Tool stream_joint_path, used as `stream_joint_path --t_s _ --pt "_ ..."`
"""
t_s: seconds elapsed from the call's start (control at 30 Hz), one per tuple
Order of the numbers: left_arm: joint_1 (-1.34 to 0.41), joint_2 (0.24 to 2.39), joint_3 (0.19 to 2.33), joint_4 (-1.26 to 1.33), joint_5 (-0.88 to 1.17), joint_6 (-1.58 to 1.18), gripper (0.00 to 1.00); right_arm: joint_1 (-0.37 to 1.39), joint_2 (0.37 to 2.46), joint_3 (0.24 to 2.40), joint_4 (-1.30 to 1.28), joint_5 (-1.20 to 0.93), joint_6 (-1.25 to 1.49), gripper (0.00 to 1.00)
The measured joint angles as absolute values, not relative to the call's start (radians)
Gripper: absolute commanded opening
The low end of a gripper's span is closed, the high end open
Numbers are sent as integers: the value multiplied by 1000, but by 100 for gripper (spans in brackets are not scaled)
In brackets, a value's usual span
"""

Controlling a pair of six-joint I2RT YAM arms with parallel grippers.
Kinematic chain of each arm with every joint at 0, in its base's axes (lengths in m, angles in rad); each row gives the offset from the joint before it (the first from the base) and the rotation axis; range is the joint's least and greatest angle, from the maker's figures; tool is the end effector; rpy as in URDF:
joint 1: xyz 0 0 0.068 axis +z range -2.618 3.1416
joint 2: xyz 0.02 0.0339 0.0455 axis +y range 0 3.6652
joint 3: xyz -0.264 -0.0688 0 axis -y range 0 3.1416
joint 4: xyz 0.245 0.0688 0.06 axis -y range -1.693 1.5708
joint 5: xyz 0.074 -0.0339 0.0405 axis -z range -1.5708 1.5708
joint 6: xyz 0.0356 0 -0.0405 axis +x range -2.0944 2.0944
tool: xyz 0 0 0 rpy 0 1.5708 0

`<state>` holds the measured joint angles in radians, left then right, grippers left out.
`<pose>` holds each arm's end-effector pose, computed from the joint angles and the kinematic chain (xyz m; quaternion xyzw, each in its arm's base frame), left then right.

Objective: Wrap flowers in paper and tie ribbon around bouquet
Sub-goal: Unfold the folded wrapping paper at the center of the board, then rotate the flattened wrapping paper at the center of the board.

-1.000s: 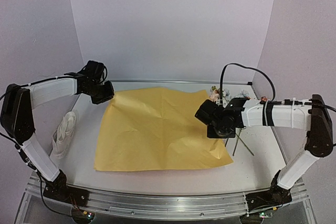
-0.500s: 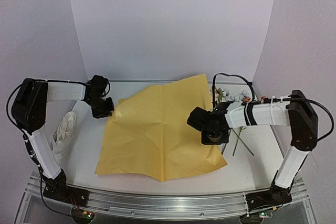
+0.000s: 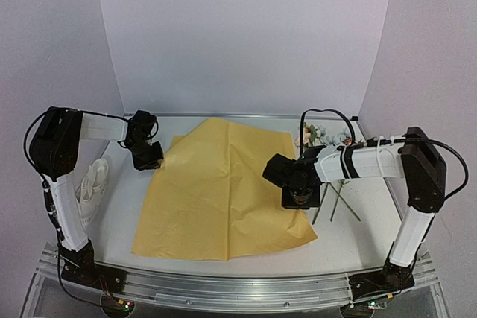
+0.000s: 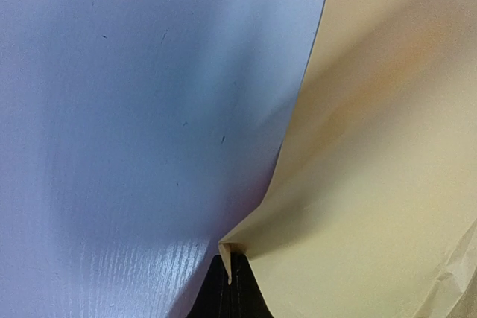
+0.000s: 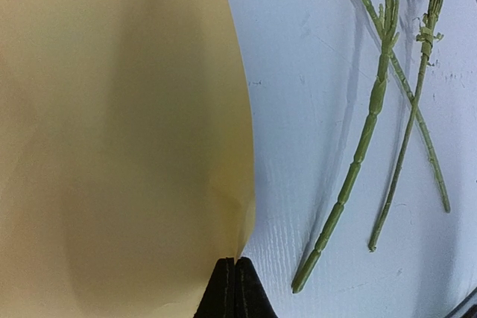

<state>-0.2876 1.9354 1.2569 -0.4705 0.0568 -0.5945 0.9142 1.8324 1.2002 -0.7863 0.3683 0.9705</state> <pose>0.3709 -0.1118 0.1531 -0.1435 0.9669 -0.1144 0.1774 0.2163 0.2596 0.1662 0.0415 0.9795 -0.0468 0.1917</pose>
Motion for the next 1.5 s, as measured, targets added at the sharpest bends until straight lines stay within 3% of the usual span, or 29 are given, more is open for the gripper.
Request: stream_joint_path --t_s 0.1,0.17,0.4,0.5,0.57,0.77,1.07,1.17,1.2,1.27,1.33,1.43,1.5 --pt "-287 1935 1257 -474 61 -588 0 914 1832 1199 -784 368 970 0" --pt "-287 1935 1257 -474 59 -577 0 914 1832 1199 -781 366 971 6" --pt "-287 1941 1336 -522 47 -541 0 914 1778 1130 -757 341 976 67" --pt "-287 1947 1384 -536 39 -500 0 914 1717 1082 -756 330 955 84" --pt "-287 1957 1419 -548 33 -455 0 912 1687 1074 -753 320 923 89" --pt "-284 2040 1590 -590 25 -267 0 875 1666 1060 -665 173 822 91" --pt "-273 2280 1982 -642 59 22 2 881 1685 1053 -582 14 753 72" --pt "-263 2362 2091 -647 99 69 16 923 1727 1055 -569 5 758 65" --pt "-260 2383 2116 -646 110 79 28 938 1743 1057 -567 3 762 63" --pt "-254 2412 2150 -651 122 81 39 967 1772 1063 -565 -2 767 62" --pt "-251 2434 2182 -654 121 49 59 986 1788 1077 -565 -7 772 64" --pt "-248 2434 2191 -644 95 -19 80 993 1792 1100 -561 -8 767 69" --pt "-247 2409 2162 -615 60 -91 83 980 1790 1110 -556 -8 762 74"
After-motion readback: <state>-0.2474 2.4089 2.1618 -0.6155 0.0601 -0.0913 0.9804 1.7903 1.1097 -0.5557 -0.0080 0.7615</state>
